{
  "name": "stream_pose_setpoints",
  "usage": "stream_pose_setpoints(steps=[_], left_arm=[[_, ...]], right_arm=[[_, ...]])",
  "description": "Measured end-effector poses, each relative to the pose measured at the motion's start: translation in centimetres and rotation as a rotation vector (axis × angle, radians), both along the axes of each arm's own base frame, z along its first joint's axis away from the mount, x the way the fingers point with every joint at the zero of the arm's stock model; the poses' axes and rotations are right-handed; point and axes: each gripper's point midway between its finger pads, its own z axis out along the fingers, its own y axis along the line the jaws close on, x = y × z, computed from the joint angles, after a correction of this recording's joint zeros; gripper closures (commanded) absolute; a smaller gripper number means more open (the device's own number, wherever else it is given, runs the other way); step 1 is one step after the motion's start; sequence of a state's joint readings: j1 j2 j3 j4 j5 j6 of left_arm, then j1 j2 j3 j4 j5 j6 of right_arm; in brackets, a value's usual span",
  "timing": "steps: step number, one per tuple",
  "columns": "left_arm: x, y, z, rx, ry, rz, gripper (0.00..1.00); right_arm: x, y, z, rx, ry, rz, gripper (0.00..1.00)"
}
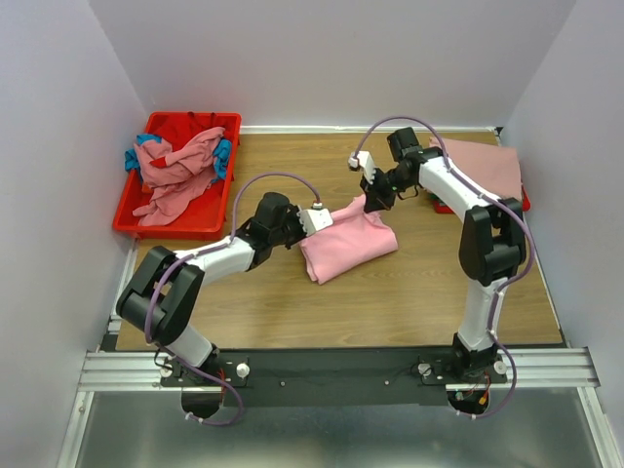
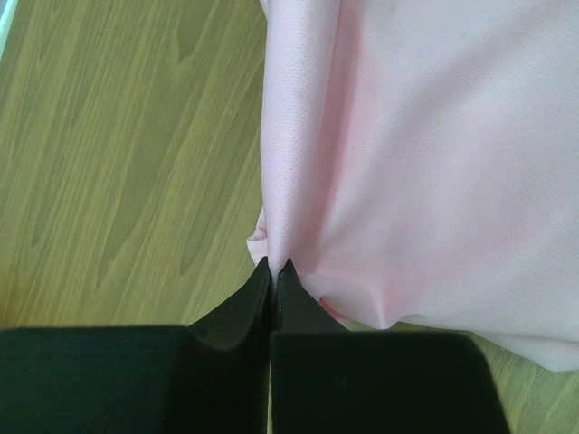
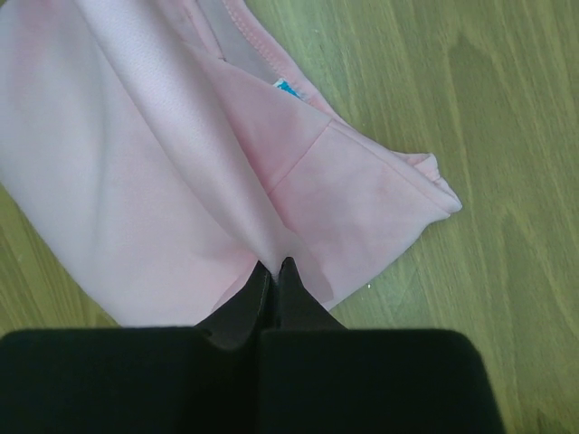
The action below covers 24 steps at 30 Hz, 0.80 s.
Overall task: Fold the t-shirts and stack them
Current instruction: Fold the tshirt
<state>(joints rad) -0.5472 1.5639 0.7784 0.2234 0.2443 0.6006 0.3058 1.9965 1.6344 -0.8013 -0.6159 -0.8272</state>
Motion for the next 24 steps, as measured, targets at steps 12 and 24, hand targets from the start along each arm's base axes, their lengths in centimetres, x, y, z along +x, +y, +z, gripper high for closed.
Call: stream_pose_setpoints(steps=[12,24], left_arm=[[1.7,0.8,-0.5,0.014,-0.004,0.054,1.0],[3.9,1.6,-1.2,0.03,-0.001,0.108,1.0]], right_arm=[[1.5,2.5,2.9,0.069,-0.042,-0.032,1.0],[5.8,3.8,-0.4,0.062,-0.017,-0.173,0.98]])
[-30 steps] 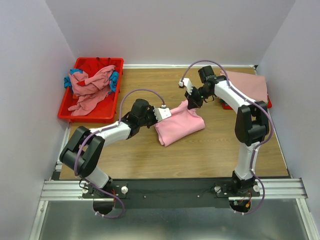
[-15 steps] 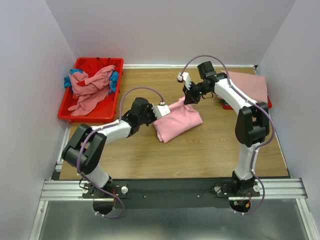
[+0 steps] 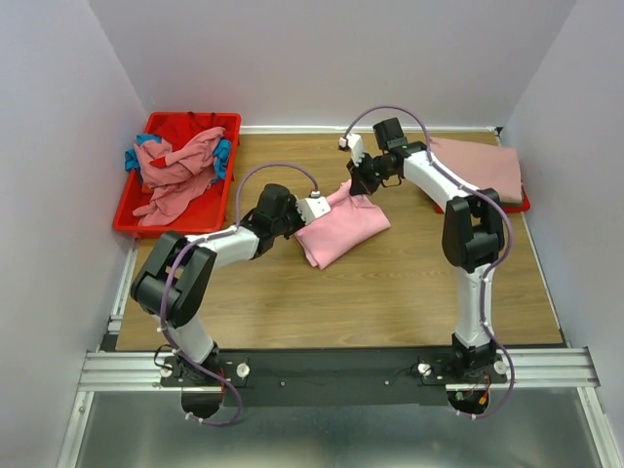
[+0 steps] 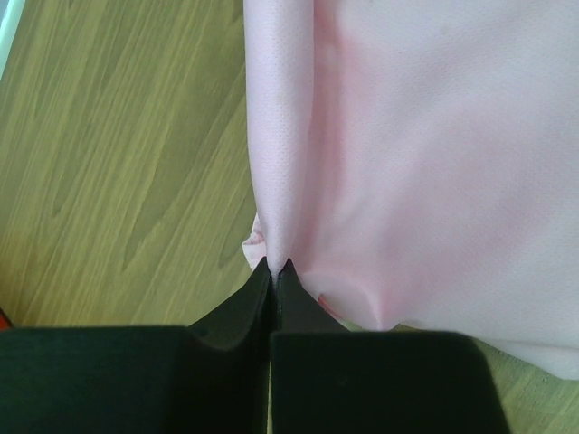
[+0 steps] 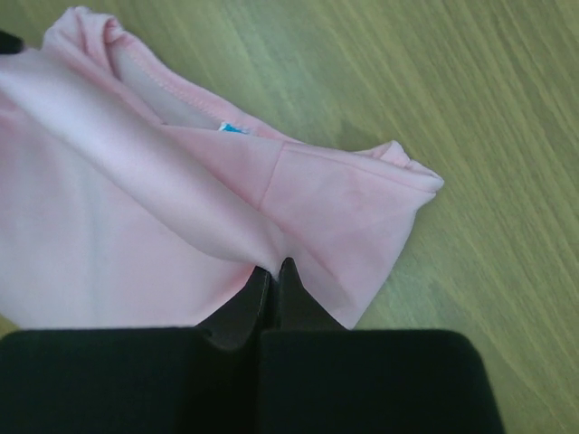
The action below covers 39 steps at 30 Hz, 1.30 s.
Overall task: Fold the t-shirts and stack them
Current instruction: Fold the tshirt, then neatly place the folded tshirt to the corner
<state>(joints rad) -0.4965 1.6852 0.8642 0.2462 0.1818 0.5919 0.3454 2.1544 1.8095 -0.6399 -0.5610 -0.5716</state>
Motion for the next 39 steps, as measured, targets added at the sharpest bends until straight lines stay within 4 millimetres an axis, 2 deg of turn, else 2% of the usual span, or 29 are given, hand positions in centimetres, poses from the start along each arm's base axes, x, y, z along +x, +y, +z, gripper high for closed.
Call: stream_pose_setpoints(steps=[3,4,5,6,7,9,10,11,12,16,17,21,25,27,28,29,31,33,36,39], left_arm=[[0.2,0.3,-0.2,0.006,0.002,0.02,1.0],[0.4,0.4,-0.3,0.007,0.002,0.033,1.0],[0.6,0.5,-0.3,0.006,0.0,0.048,0.94],[0.9,0.7,-0.3,0.008,-0.001,0.066,0.65],[1.4,1.0,-0.2,0.01,-0.006,0.097,0.55],[2.6,1.8,0.0,0.005,-0.002,0.19,0.43],[3.7,2.6,0.5,0.002,-0.011,0.271,0.31],[4.2,3.0,0.8,-0.008,-0.013,0.307,0.12],[5.2,3.7,1.5,-0.023,-0.023,0.376,0.05],[6.7,6.1,5.0,-0.093,-0.081,0.552,0.05],[6.7,6.5,5.7,-0.106,-0.09,0.575,0.05],[5.8,7.5,10.8,-0.208,-0.149,0.637,0.05],[3.1,8.3,18.3,-0.381,-0.215,0.637,0.06],[1.5,8.8,20.7,-0.449,-0.24,0.626,0.06],[0.1,9.2,22.4,-0.495,-0.261,0.615,0.06],[-1.1,9.5,23.1,-0.527,-0.27,0.601,0.06],[-3.6,10.0,23.4,-0.571,-0.274,0.576,0.06],[-6.1,10.4,22.7,-0.601,-0.257,0.545,0.06],[-8.3,10.3,21.2,-0.621,-0.221,0.504,0.06],[-9.8,9.9,19.9,-0.63,-0.172,0.467,0.06]], right_arm=[[1.2,0.2,-0.7,-0.003,0.003,-0.054,0.93],[1.6,0.2,-1.1,-0.004,0.005,-0.079,0.81],[1.8,0.3,-1.2,-0.006,0.006,-0.099,0.69],[2.1,0.3,-1.5,-0.008,0.006,-0.119,0.63],[2.7,0.2,-1.8,-0.013,0.001,-0.154,0.56],[3.6,0.2,-2.1,-0.019,-0.007,-0.228,0.45],[4.2,0.1,-2.1,-0.022,-0.012,-0.281,0.37],[4.7,-0.1,-2.0,-0.026,-0.024,-0.325,0.32],[5.2,-0.3,-1.8,-0.025,-0.031,-0.363,0.27],[7.7,-1.4,-0.4,-0.016,-0.098,-0.533,0.15],[7.9,-1.5,-0.2,-0.011,-0.104,-0.556,0.14],[7.5,-2.0,0.9,0.02,-0.1,-0.598,0.14],[5.0,-2.0,1.3,0.086,-0.028,-0.543,0.07],[3.8,-2.0,1.0,0.115,0.018,-0.507,0.07],[3.4,-2.3,0.5,0.13,0.046,-0.495,0.06],[3.2,-2.6,0.1,0.138,0.071,-0.488,0.06],[2.9,-3.4,-0.6,0.149,0.115,-0.487,0.06],[3.0,-4.3,-1.4,0.16,0.148,-0.491,0.06],[3.2,-5.3,-3.1,0.155,0.201,-0.498,0.07],[2.6,-5.1,-4.9,0.15,0.261,-0.483,0.08]])
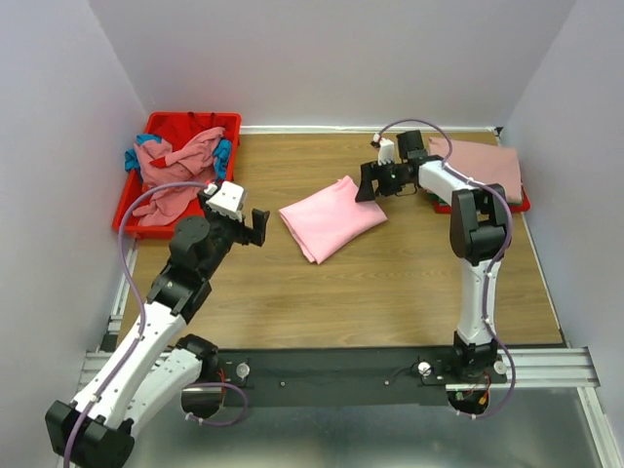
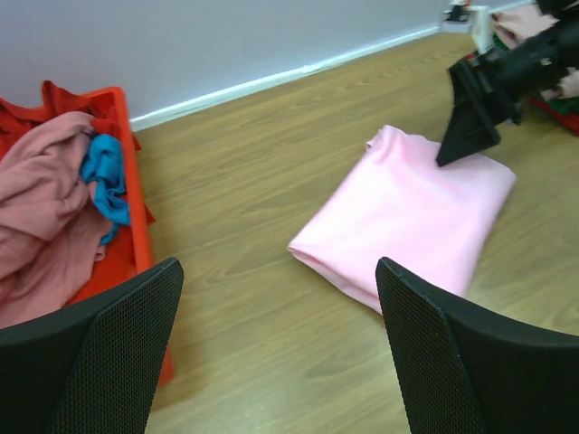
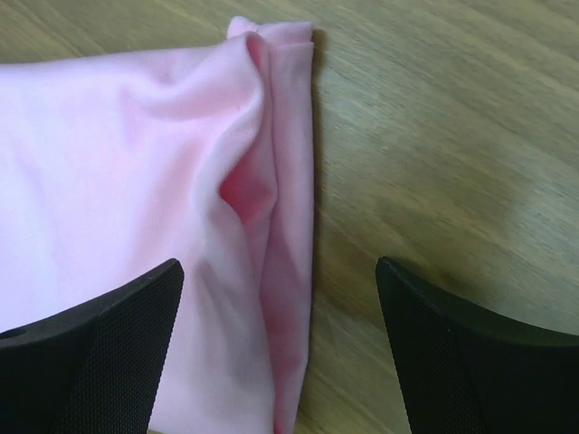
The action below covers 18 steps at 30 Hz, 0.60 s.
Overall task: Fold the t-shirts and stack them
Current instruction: Neatly place the folded tshirt to the corner
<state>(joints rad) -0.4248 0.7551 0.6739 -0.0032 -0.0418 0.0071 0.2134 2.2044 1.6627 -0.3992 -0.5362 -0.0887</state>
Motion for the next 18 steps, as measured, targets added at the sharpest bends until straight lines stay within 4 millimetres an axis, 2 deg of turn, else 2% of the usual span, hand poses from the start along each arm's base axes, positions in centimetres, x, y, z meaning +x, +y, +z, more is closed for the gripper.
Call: stream_pose_setpoints(steps=[2,6,11,13,15,18], left_arm=[[-1.0,-0.3,0.0,-0.016,0.0,-0.032,0.06],[-2.6,-0.4,1.6,-0.056,-0.054,-0.076,0.06],[-3.6,-0.5,2.6,-0.081,-0.095,-0.104,0.06],[-3.7,-0.7,2.6,-0.084,-0.099,-0.113,0.06],[-3.8,-0.9,2.6,-0.085,-0.099,-0.125,0.06],[-3.9,-1.1,2.5,-0.086,-0.102,-0.139,0.06]], right_arm=[[-0.2,0.6,-0.2,0.022,0.015,0.022,0.07],[-0.7,1.4,-0.2,0.064,0.038,0.054,0.11],[-1.1,2.4,-0.3,0.115,0.069,0.085,0.23],[-1.6,3.0,-0.4,0.135,0.089,0.101,0.33],[-2.1,3.7,-0.7,0.153,0.117,0.112,0.34],[-3.0,5.0,-0.8,0.179,0.149,0.135,0.42]])
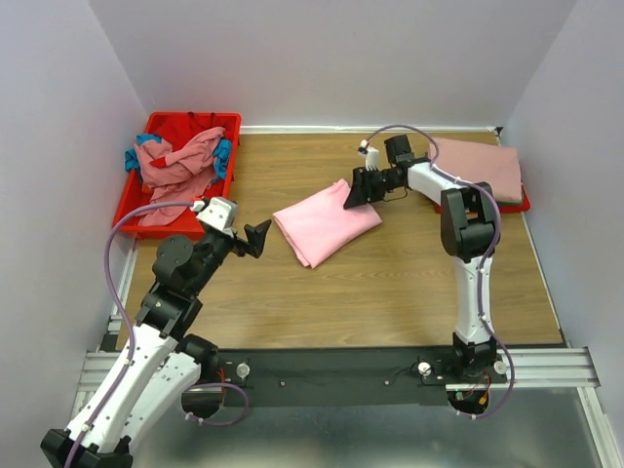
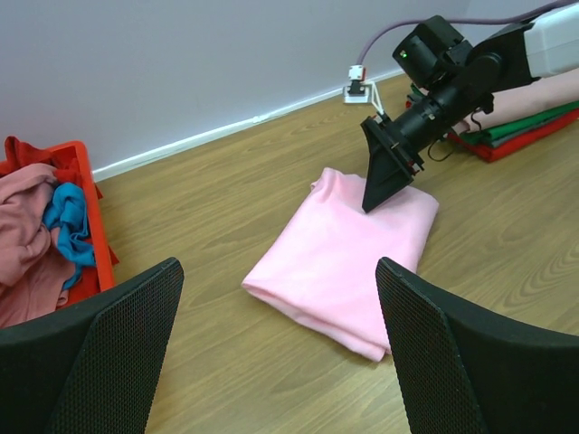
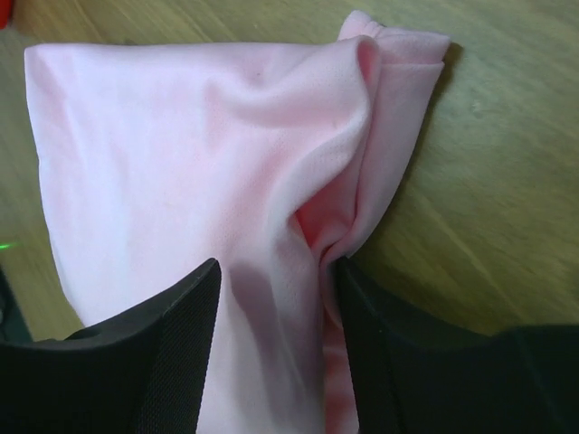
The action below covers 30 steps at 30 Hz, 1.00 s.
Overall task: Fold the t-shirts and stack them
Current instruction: Neatly place the folded tshirt to the corner
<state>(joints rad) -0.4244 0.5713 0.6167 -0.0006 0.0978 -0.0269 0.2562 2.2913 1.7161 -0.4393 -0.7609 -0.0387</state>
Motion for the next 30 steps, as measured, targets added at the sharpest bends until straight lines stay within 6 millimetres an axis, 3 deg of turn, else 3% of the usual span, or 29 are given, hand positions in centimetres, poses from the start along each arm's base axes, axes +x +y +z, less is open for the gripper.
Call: stream_pose_setpoints(steps=[3,6,16,21,25,30], left_arm=[[-0.3,0.0,0.1,-0.003,-0.008,-0.008,0.06],[-0.4,0.0,0.3,-0.007,-0.017,-0.01,0.06],[-0.5,-0.3,0.6,-0.012,-0.029,-0.024,0.06],[-0.5,-0.3,0.6,-0.012,-0.03,-0.028,0.07],[-0.5,-0.3,0.6,-0.012,-0.03,-0.029,0.07],[-0.5,-0.3,0.7,-0.012,-0.032,-0.029,0.07]], right_arm=[[-0.8,0.8,-0.3,0.014,0.036,0.012,0.64],[-1.5,1.1,-1.0,0.019,0.085,0.008,0.98],[-3.2,1.1,-0.6,0.06,0.196,0.008,1.0],[-2.1,-0.7,3.2,0.074,0.149,-0.036,1.0],[0.1,-3.4,7.5,0.085,0.048,-0.094,1.0],[1.9,-6.7,10.5,0.049,-0.041,-0.158,1.0]])
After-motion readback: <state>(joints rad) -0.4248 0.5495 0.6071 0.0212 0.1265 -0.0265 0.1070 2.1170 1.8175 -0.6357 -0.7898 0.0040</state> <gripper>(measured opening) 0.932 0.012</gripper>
